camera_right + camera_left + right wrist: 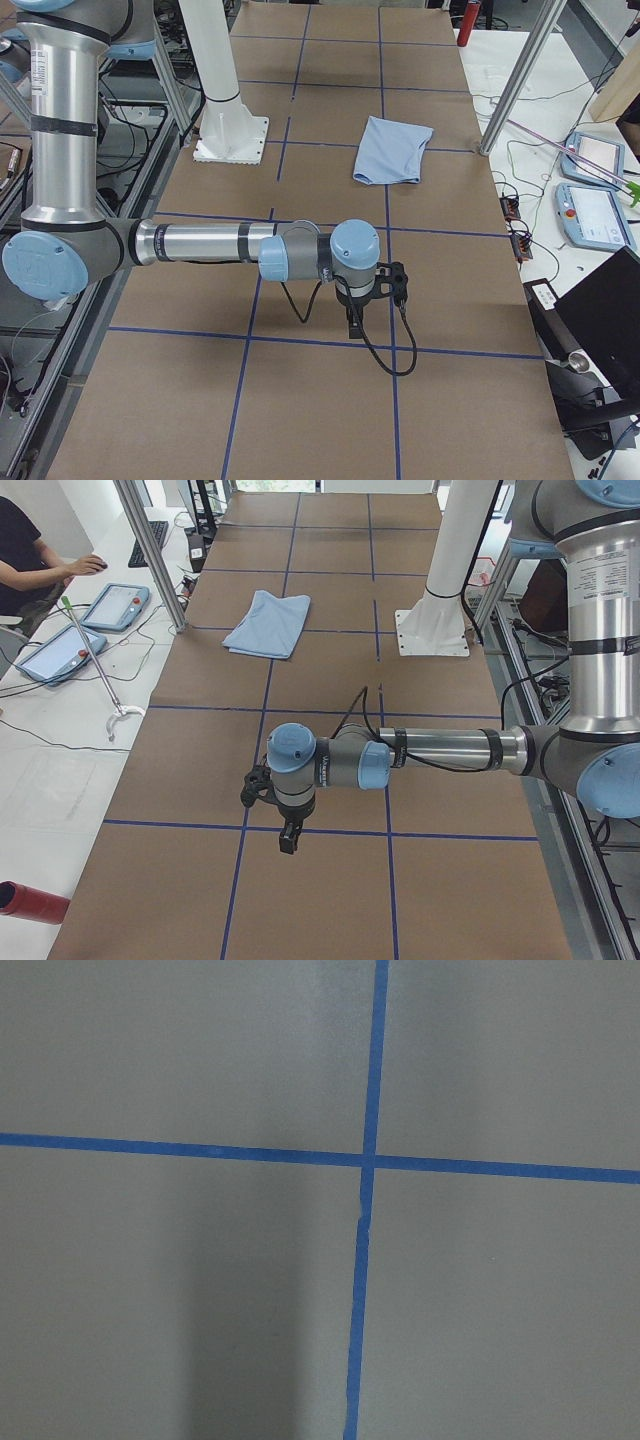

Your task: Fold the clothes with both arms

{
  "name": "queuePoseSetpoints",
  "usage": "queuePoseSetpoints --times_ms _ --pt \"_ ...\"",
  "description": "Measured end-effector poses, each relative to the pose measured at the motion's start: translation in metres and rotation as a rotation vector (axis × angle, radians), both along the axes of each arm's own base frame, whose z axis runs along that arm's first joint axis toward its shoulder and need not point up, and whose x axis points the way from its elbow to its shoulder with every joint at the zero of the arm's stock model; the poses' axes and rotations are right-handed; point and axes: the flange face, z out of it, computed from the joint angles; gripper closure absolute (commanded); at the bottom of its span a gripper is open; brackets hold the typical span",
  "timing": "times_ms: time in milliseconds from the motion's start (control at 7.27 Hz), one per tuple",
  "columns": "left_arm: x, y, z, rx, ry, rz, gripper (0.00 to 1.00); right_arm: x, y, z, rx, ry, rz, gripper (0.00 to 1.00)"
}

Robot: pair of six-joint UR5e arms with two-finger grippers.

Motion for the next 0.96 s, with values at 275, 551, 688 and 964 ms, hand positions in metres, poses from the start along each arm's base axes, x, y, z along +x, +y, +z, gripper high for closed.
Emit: queuePoseSetpoints --times_ms 275,551,688,964 --pt "0.0007 -0.0021 -0.0038 -0.008 0.009 -0.015 0.00 0.0000 0.0005 -0.0001 -0.001 0.000 0.001 0.00" --pt "0.0014 -0.0034 -0.0069 -0.053 0.020 -0.075 0.00 0.0000 0.0004 -0.0009 0.001 -0.001 0.001 0.00" --pt "0.0027 -0.0031 -0.0066 -0.074 0.037 -0.093 0.00 0.0000 0.0002 -0.0014 0.002 -0.001 0.001 0.00" --pt "0.0048 -0.0026 -0.0074 -0.098 0.067 -0.113 0.00 0.0001 0.0004 -0.0002 -0.002 0.000 0.003 0.00"
